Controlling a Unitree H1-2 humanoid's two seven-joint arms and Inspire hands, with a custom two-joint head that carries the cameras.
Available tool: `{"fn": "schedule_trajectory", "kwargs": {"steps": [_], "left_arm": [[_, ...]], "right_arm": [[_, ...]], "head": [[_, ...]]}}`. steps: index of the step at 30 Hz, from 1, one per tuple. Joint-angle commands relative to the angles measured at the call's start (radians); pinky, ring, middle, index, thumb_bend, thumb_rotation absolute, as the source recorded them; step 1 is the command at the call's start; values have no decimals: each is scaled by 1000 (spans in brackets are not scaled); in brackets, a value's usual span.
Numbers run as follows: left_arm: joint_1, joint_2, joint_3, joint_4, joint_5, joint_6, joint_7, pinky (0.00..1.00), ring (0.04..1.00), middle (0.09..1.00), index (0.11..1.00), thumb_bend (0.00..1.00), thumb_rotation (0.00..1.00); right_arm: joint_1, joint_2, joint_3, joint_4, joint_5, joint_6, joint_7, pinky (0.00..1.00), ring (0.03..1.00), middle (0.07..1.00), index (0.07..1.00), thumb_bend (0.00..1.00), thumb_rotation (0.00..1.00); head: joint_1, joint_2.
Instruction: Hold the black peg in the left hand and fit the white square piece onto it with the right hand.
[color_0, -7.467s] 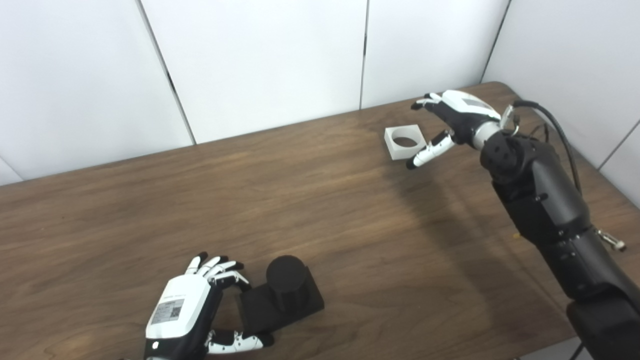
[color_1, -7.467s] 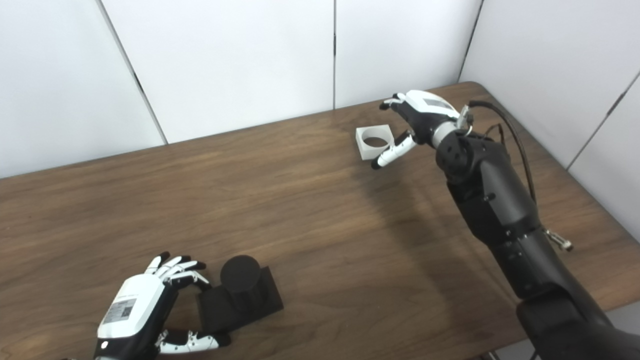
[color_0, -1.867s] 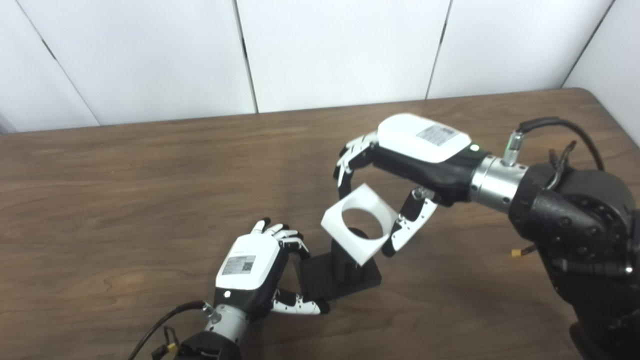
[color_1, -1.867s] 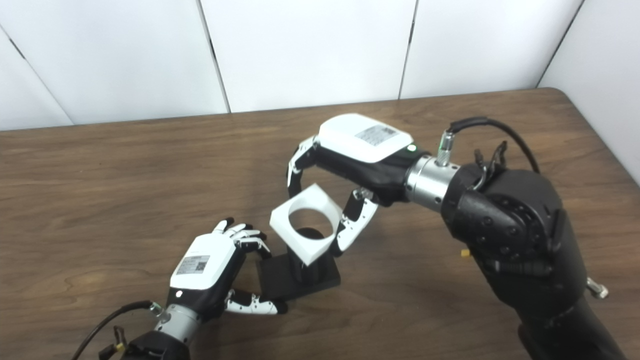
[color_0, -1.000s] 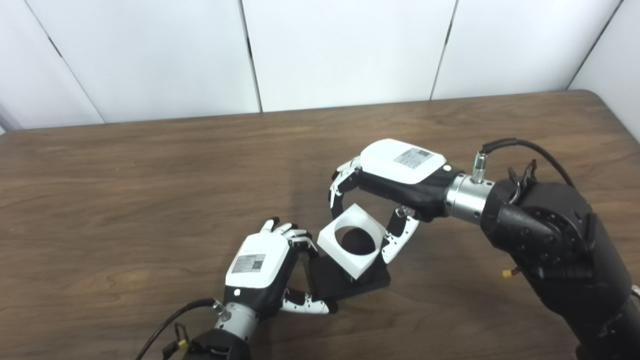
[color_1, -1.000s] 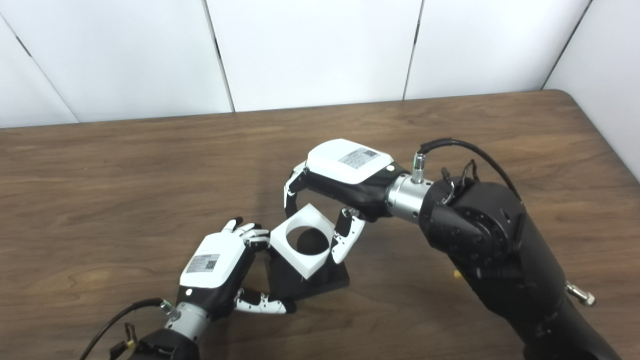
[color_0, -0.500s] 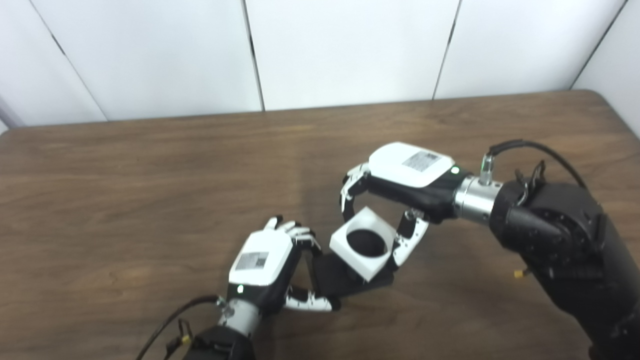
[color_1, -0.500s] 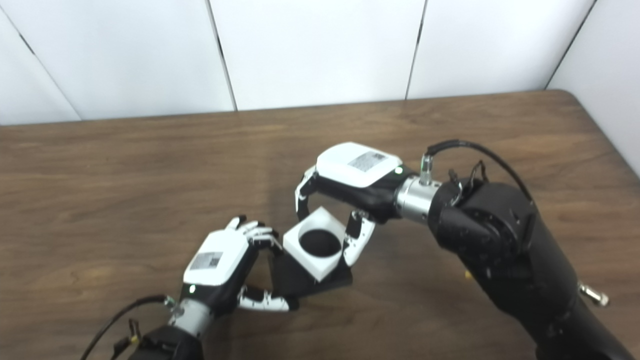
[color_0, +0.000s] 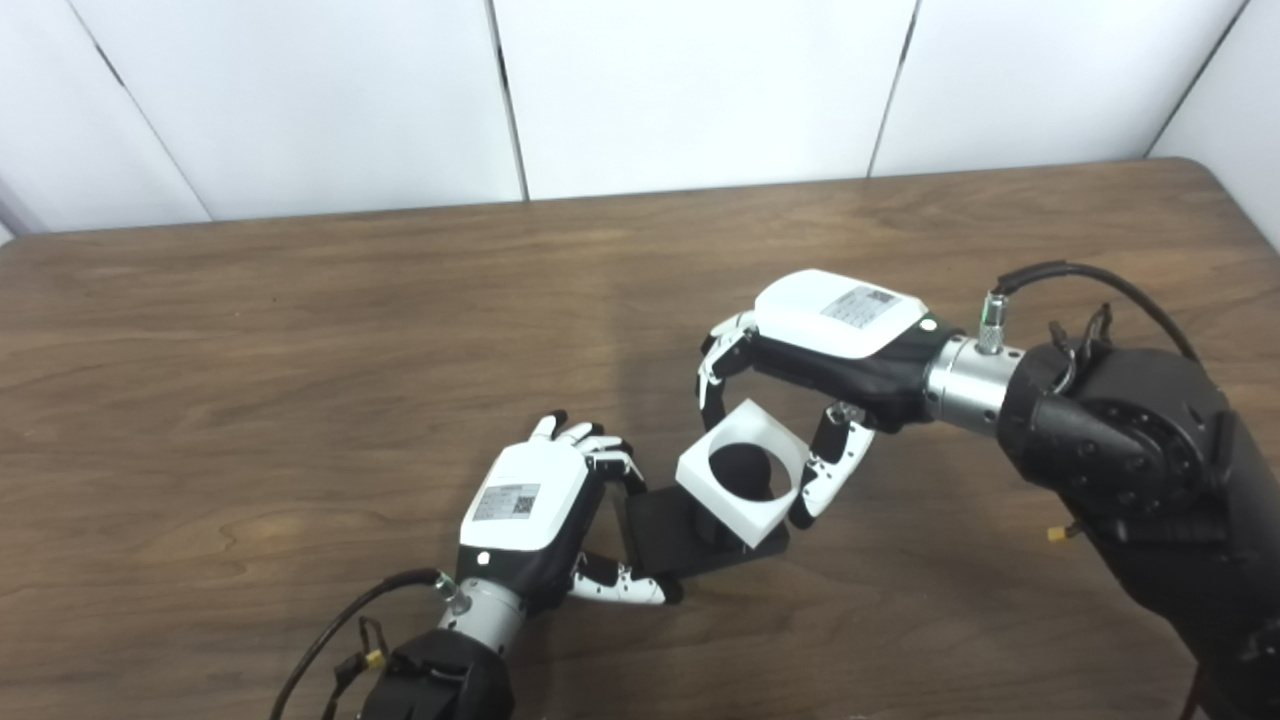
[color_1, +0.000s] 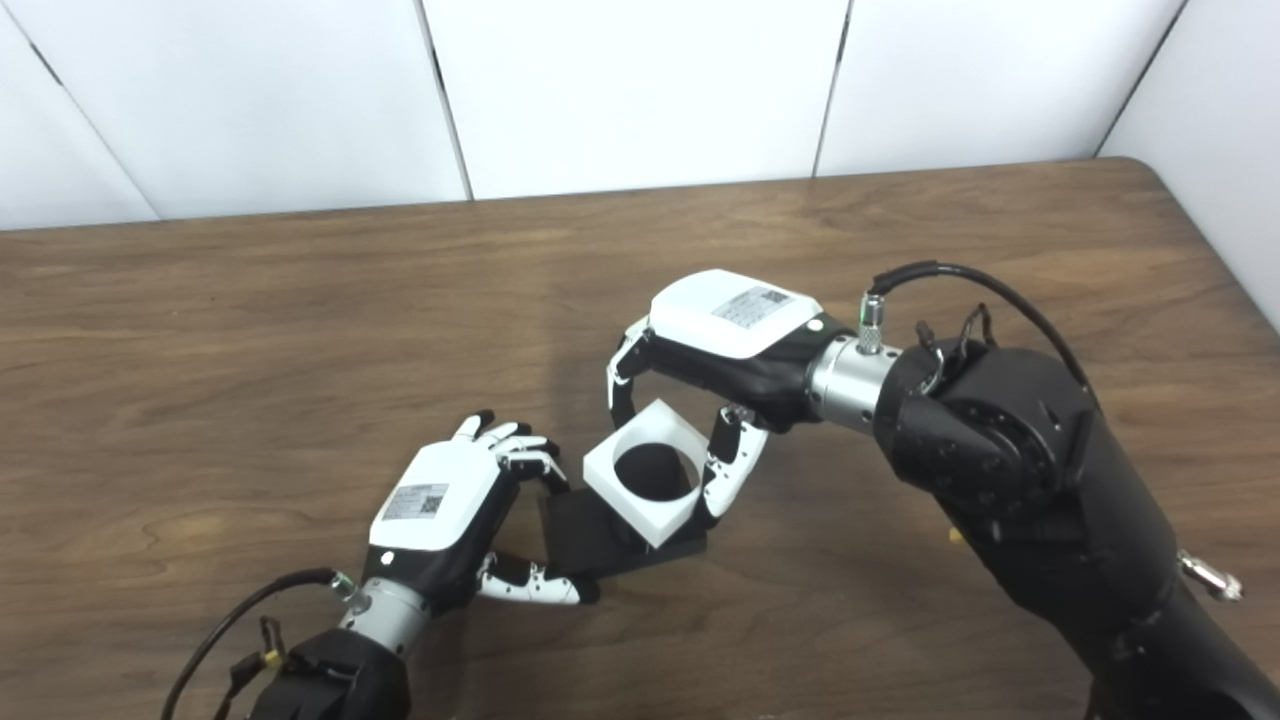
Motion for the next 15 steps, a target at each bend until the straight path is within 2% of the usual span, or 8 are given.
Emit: {"fn": "schedule_trajectory", "kwargs": {"steps": [1, 15], "left_arm": [[14, 5, -21, 20, 22, -1, -50, 1000, 900, 815, 488, 511, 56], [17, 2, -21, 24, 24, -4, -37, 1000, 899, 814, 488, 510, 56]], "right_arm": [[-15, -11, -17, -23, -3, -15, -20, 775, 850, 732, 482, 525, 134], [-4, 27, -2, -20, -16, -8, -33, 789, 846, 737, 483, 524, 133]], "head": [[-1, 0], [-3, 0]]}}
